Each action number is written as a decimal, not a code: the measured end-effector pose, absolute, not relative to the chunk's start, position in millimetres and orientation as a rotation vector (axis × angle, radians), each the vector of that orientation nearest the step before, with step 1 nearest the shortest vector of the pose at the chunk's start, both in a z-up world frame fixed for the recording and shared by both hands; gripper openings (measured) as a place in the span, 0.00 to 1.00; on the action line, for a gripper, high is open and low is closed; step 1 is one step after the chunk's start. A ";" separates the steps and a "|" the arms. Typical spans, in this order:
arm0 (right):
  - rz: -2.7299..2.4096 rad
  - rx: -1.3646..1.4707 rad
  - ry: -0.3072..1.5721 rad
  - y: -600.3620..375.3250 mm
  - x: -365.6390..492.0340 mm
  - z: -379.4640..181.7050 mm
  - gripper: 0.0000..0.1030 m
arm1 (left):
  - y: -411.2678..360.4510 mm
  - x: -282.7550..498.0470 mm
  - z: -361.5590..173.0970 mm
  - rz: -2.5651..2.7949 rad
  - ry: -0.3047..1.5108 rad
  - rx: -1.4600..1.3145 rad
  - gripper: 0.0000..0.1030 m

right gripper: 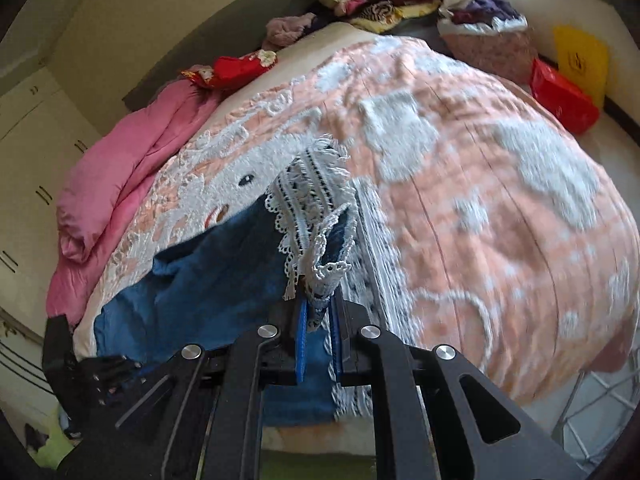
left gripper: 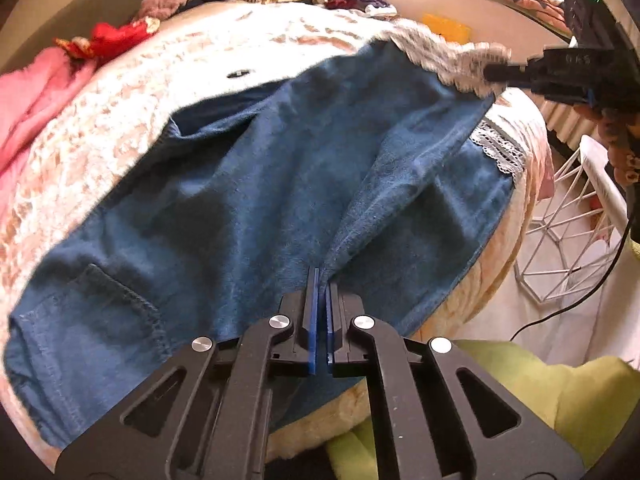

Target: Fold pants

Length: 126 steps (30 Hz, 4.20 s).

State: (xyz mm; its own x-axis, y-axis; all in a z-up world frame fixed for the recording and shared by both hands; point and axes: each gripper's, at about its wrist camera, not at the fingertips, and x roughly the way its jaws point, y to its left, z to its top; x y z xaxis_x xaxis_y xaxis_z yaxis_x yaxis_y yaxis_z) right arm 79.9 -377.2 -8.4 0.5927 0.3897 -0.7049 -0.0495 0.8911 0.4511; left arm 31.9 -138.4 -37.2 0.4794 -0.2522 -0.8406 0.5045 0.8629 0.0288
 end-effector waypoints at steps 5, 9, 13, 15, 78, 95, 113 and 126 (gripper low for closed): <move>0.259 0.435 0.977 -380.4 66.2 -30.8 0.11 | -133.9 25.5 -37.2 -0.480 0.970 0.287 0.00; 0.250 0.451 1.017 -382.2 60.0 -44.4 0.12 | -137.2 20.2 -43.4 -0.491 0.996 0.302 0.00; 0.262 0.456 1.007 -383.1 58.1 -43.0 0.16 | -140.2 15.9 -41.8 -0.500 0.996 0.312 0.00; 0.268 0.446 1.010 -383.1 57.6 -42.8 0.12 | -138.9 15.7 -42.5 -0.498 1.001 0.314 0.00; 0.292 0.212 0.879 -368.5 121.1 9.0 0.56 | -39.1 75.9 13.0 -0.313 0.927 0.017 0.63; 0.298 0.148 0.869 -377.1 179.1 12.5 0.59 | -53.9 148.6 10.7 -0.321 0.951 -0.021 0.67; 0.412 0.264 1.019 -382.7 221.5 -58.2 0.59 | -66.5 207.5 -47.8 -0.336 1.074 -0.070 0.70; 0.509 0.173 0.888 -364.6 215.7 -16.2 0.18 | -86.7 196.1 -2.8 -0.319 0.941 0.013 0.01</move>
State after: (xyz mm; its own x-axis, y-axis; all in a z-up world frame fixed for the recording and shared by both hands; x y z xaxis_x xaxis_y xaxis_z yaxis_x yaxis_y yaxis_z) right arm 215.7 -364.6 -16.2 0.5216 0.4924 -0.6967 -0.3520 0.8681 0.3500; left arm 196.1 -86.7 -2.8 0.5460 -0.2635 -0.7953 0.2747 0.9531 -0.1271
